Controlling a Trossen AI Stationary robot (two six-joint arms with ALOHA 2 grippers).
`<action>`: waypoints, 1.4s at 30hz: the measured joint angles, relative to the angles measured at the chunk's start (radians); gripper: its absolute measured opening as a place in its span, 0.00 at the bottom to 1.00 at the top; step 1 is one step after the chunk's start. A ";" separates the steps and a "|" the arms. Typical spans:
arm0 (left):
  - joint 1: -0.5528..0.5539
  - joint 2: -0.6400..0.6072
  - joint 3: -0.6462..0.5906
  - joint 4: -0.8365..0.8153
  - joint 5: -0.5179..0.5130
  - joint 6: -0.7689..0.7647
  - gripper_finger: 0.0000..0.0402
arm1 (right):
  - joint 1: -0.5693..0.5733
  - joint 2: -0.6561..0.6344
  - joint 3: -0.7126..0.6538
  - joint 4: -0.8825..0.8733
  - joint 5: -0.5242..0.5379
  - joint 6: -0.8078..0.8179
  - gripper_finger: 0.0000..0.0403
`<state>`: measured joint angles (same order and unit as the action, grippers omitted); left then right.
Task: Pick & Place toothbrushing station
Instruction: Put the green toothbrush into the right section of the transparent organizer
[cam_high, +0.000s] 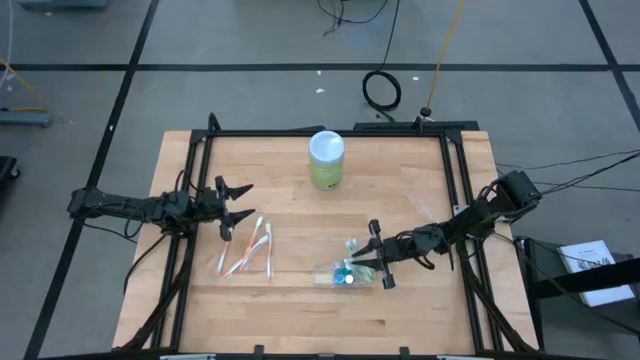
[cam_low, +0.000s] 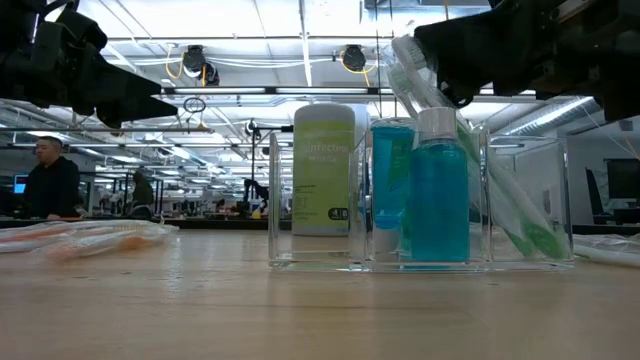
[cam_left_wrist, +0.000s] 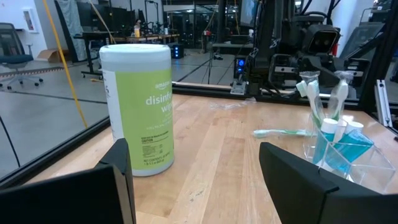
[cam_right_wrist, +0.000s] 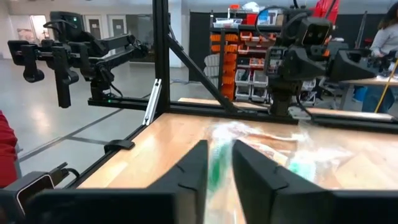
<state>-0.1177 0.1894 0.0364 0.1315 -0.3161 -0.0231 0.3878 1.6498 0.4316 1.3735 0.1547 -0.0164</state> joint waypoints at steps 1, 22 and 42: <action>0.000 0.000 0.000 0.000 0.000 0.000 0.56 | 0.000 -0.006 0.000 -0.001 0.000 -0.010 0.21; 0.000 0.000 0.000 0.000 0.000 0.000 0.56 | 0.078 -0.463 0.000 -0.684 0.454 -0.073 0.60; 0.000 0.000 0.000 0.000 0.000 0.000 0.56 | -0.050 -0.282 0.274 -1.651 0.184 0.708 0.52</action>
<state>-0.1177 0.1894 0.0364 0.1315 -0.3162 -0.0231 0.3379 1.3680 0.7053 -0.2777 0.3390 0.6914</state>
